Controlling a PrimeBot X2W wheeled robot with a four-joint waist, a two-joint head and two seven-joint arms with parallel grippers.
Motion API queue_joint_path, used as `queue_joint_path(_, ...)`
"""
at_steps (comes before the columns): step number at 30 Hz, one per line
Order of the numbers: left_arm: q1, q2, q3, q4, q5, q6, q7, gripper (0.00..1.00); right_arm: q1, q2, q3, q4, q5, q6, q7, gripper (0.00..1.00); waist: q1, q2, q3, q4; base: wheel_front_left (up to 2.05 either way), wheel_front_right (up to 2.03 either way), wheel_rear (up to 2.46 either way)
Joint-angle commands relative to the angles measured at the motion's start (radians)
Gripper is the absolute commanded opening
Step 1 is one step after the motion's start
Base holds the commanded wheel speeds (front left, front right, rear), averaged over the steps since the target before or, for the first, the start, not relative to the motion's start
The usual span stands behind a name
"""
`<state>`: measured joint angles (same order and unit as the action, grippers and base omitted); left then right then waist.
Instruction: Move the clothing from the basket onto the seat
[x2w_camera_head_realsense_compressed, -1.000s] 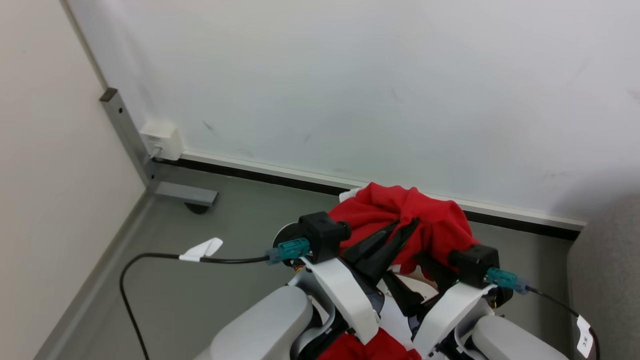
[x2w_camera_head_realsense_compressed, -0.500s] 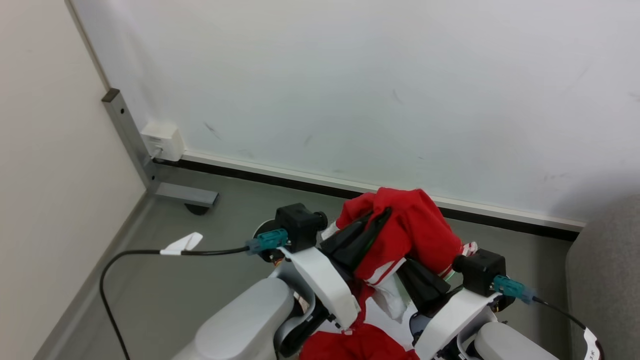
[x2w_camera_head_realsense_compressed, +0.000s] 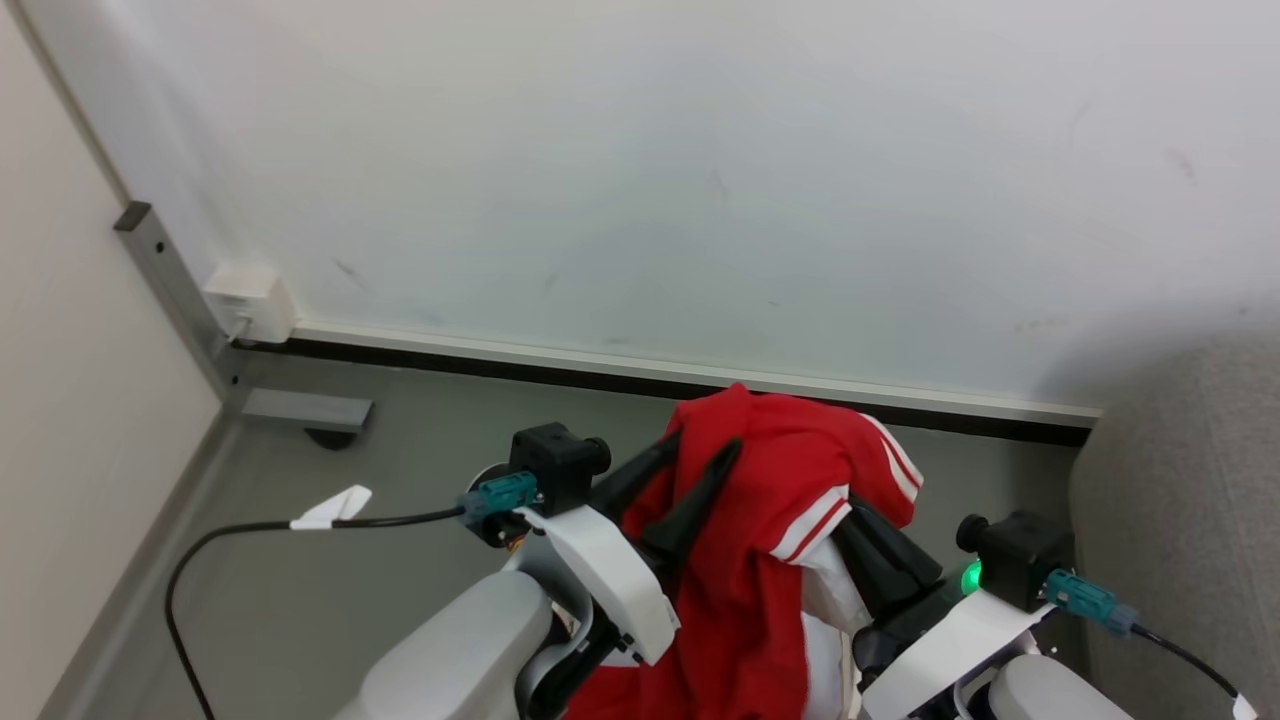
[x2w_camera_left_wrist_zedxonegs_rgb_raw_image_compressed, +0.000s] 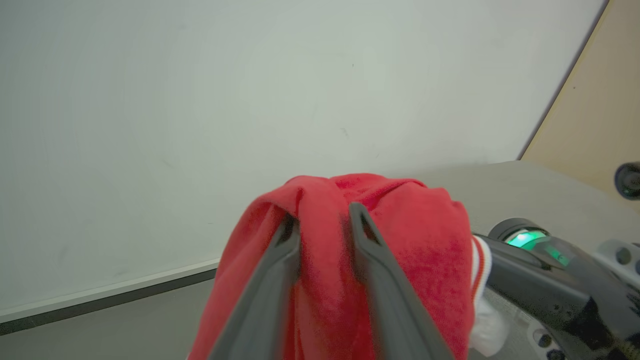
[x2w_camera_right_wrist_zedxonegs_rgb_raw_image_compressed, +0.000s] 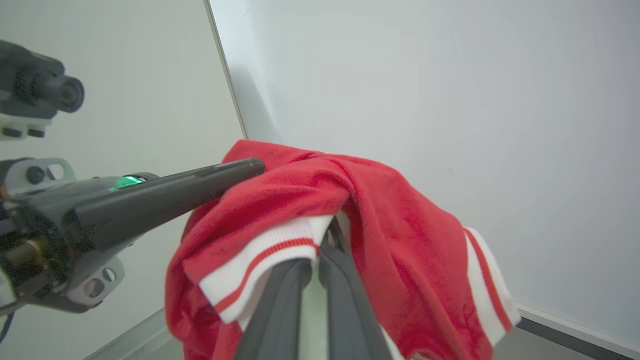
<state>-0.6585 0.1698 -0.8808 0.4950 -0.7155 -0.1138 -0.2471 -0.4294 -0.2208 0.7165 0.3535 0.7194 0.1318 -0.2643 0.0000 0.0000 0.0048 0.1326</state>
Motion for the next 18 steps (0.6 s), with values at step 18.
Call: queue_joint_path(18,0.066,0.07,0.044,-0.17,0.076,0.046,-0.017,1.0,0.025,-0.087,-0.208,-0.176,-0.049,-0.002,0.0,0.0,0.0,0.0,0.01,-0.271,0.0,0.0,0.0)
